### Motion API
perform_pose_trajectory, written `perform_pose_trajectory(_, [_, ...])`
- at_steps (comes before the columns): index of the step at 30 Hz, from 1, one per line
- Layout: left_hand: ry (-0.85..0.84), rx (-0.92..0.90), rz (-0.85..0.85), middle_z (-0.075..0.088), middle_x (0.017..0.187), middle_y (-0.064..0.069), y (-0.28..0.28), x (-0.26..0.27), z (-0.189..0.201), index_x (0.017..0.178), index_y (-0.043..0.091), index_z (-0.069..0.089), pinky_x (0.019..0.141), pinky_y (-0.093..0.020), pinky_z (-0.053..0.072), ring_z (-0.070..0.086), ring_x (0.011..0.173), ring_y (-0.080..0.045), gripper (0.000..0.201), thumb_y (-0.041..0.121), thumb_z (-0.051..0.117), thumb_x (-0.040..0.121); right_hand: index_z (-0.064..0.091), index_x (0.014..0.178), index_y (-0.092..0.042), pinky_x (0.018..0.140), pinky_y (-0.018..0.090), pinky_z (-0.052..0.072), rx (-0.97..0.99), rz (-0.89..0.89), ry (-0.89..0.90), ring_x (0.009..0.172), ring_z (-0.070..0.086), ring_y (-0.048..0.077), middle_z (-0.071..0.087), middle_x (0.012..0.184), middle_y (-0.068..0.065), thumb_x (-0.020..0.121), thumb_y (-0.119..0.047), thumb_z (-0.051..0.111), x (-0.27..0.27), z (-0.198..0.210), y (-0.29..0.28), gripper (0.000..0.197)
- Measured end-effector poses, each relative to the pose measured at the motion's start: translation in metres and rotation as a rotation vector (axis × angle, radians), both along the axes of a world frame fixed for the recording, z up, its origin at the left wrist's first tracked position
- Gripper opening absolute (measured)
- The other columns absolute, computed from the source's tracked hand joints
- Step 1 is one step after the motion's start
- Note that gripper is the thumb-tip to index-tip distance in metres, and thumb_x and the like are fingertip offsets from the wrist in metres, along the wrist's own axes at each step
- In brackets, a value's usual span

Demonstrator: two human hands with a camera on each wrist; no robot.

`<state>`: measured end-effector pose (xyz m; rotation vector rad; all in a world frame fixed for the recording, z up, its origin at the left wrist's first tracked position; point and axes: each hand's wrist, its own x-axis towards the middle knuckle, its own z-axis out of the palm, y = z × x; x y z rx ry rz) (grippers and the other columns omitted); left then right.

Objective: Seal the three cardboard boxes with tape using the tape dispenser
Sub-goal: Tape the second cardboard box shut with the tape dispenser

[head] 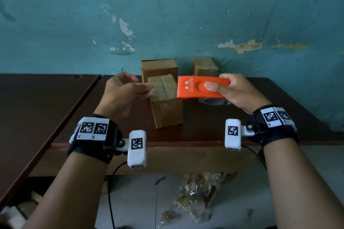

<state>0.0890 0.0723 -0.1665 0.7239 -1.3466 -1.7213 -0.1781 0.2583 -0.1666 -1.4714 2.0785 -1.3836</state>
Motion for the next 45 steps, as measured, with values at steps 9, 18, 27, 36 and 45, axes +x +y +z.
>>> perform_pose_trajectory(9, [0.017, 0.014, 0.016, 0.076, 0.093, -0.024, -0.003, 0.003, -0.005, 0.097, 0.009, 0.055, 0.071, -0.031, 0.065, 0.080, 0.089, -0.037, 0.037, -0.015, 0.078, 0.082, 0.066, 0.095, -0.005, 0.056, 0.027, 0.049, 0.019, 0.000, 0.001, 0.070, 0.068, 0.019, 0.069, 0.080, 0.011, 0.068, -0.078, 0.074, 0.000, 0.003, -0.002, 0.078])
perform_pose_trajectory(18, [-0.003, 0.003, 0.004, 0.072, 0.109, -0.030, 0.003, 0.008, -0.003, 0.100, 0.009, 0.054, 0.072, -0.031, 0.066, 0.080, 0.094, -0.037, 0.036, -0.014, 0.078, 0.084, 0.067, 0.091, -0.001, 0.050, 0.030, 0.050, -0.031, -0.001, -0.002, 0.067, 0.070, 0.022, 0.073, 0.086, 0.021, 0.065, -0.073, 0.083, 0.000, 0.006, 0.004, 0.079])
perform_pose_trajectory(27, [-0.010, 0.007, 0.009, 0.073, 0.105, -0.030, 0.002, 0.007, -0.006, 0.098, 0.009, 0.056, 0.071, -0.030, 0.065, 0.080, 0.093, -0.036, 0.034, -0.013, 0.078, 0.084, 0.067, 0.088, -0.010, 0.049, 0.025, 0.048, -0.006, -0.009, 0.000, 0.067, 0.068, 0.016, 0.071, 0.078, 0.005, 0.077, -0.066, 0.083, 0.001, 0.006, 0.007, 0.059])
perform_pose_trajectory(36, [0.028, 0.046, 0.021, 0.077, 0.080, -0.015, 0.002, 0.009, -0.003, 0.099, 0.009, 0.055, 0.071, -0.030, 0.066, 0.080, 0.091, -0.035, 0.036, -0.015, 0.077, 0.084, 0.067, 0.092, -0.004, 0.048, 0.026, 0.050, -0.020, -0.014, -0.032, 0.068, 0.071, 0.018, 0.073, 0.079, 0.002, 0.066, -0.075, 0.080, 0.002, 0.008, 0.006, 0.076])
perform_pose_trajectory(45, [0.017, 0.033, 0.009, 0.078, 0.075, -0.013, 0.007, 0.014, -0.001, 0.098, 0.009, 0.054, 0.068, -0.028, 0.065, 0.081, 0.085, -0.032, 0.035, -0.015, 0.075, 0.086, 0.065, 0.086, -0.015, 0.048, 0.024, 0.050, 0.003, 0.001, 0.005, 0.063, 0.067, 0.010, 0.069, 0.072, -0.005, 0.071, -0.077, 0.077, 0.002, 0.008, 0.009, 0.065])
